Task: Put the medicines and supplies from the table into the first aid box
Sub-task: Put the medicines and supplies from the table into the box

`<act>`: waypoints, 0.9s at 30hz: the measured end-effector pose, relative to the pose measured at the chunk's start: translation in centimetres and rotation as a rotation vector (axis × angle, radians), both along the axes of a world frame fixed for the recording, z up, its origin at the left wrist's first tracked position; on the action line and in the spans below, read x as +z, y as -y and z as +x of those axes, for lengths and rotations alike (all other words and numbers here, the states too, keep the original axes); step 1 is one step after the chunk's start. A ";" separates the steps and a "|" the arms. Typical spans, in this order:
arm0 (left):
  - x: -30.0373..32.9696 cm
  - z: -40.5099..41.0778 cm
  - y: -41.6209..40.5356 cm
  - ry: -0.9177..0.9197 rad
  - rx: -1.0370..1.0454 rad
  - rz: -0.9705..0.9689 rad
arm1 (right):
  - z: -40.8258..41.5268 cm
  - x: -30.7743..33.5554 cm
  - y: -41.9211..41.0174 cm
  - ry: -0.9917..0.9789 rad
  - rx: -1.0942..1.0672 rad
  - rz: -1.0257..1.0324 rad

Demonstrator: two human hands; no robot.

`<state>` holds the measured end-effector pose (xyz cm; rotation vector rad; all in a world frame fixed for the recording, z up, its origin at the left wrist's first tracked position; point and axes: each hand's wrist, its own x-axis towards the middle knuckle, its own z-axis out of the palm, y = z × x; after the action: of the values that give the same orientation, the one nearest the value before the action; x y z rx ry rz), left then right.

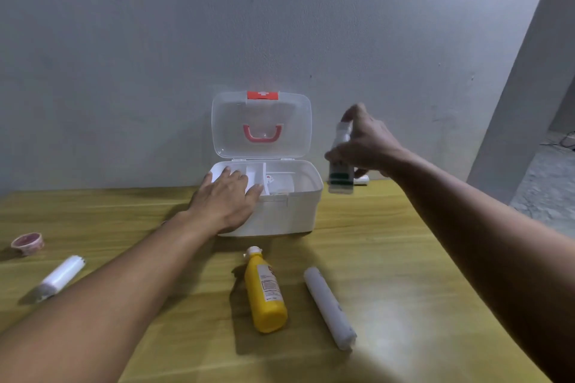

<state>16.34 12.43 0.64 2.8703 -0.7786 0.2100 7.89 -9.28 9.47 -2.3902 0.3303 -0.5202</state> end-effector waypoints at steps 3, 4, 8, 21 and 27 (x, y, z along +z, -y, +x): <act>-0.2 0.0 -0.1 0.010 -0.026 0.045 | 1.5 0.6 -2.0 0.128 0.028 0.012; -0.2 -0.1 -0.1 0.008 -0.029 0.032 | 2.1 0.5 -2.6 0.159 0.032 0.028; 0.1 -0.3 -0.2 -0.027 -0.041 -0.011 | 4.2 -1.7 -4.9 0.127 0.104 0.018; 0.7 0.3 -0.4 -0.153 -0.034 -0.084 | 5.1 -5.2 -5.7 -0.076 0.234 -0.103; 0.7 0.9 -1.1 -0.135 -0.099 -0.031 | 0.9 -4.5 -8.2 0.116 0.145 -0.340</act>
<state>17.24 13.52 1.30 2.7741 -0.8792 0.0151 8.81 -1.06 4.96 -2.6687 0.0152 -0.6890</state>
